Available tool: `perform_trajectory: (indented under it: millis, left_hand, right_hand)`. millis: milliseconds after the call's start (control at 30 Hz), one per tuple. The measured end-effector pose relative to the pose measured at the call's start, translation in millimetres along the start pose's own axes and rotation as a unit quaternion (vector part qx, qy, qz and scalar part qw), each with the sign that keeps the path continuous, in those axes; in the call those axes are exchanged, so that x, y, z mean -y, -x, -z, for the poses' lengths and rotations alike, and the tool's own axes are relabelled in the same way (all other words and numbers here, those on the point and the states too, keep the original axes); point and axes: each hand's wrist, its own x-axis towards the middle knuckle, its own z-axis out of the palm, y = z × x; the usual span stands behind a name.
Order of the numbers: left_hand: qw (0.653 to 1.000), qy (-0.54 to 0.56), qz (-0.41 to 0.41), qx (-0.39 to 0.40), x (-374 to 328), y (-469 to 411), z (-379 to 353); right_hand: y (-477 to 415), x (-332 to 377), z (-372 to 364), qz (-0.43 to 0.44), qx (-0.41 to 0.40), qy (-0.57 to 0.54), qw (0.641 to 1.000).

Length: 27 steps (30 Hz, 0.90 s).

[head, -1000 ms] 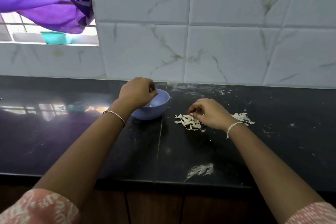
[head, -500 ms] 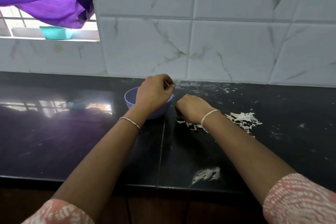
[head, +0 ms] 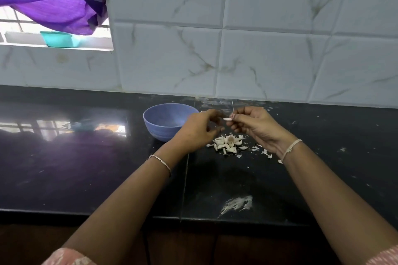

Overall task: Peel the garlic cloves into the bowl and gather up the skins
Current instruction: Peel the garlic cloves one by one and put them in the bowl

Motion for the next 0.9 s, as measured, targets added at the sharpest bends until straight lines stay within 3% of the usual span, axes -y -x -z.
perform_trajectory:
  millis: [233,467,567,900]
  left_hand:
    - [0.993,0.098,0.016,0.057,-12,3,-17]
    - [0.987,-0.140,-0.074,-0.012,-4,10,-28]
    - [0.979,-0.174,-0.109,0.000,-7,14,-32]
    - [0.978,-0.190,-0.087,0.003,-10,20,-32]
  right_hand:
    - [21,-1,17,-0.019,0.010,0.032,0.999]
    - [26,-8,20,-0.026,0.021,0.168,0.985]
    - [26,-10,21,-0.014,0.029,0.191,0.981]
    - [30,-9,23,0.038,0.028,0.261,0.964]
